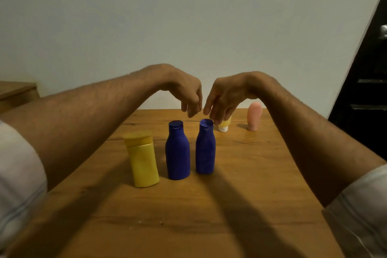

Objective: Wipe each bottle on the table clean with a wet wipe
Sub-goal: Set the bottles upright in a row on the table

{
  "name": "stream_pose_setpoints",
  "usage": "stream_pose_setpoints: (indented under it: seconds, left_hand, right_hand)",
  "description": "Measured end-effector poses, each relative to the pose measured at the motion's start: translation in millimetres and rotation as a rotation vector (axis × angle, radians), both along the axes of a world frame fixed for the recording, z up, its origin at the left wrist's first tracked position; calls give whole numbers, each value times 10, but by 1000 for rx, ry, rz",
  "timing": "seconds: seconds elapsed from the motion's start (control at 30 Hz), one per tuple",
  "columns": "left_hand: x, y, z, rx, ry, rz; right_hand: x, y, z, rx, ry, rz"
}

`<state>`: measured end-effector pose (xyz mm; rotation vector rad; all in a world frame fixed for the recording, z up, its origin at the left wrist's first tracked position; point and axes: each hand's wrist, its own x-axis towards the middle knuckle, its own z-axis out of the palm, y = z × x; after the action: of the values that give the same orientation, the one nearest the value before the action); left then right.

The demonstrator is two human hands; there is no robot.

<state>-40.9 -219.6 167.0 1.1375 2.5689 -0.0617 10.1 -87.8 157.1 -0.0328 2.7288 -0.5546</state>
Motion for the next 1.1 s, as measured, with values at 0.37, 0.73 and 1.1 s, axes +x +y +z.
stream_pose_setpoints:
  seconds: [0.37, 0.73, 1.1]
  left_hand:
    - [182, 4, -290, 61, 35, -32]
    - [77, -30, -263, 188, 65, 0]
    - [-600, 47, -200, 348, 190, 125]
  right_hand:
    - [204, -132, -183, 27, 32, -14]
    - [148, -80, -127, -43, 92, -61]
    - [-584, 4, -73, -54, 333, -113]
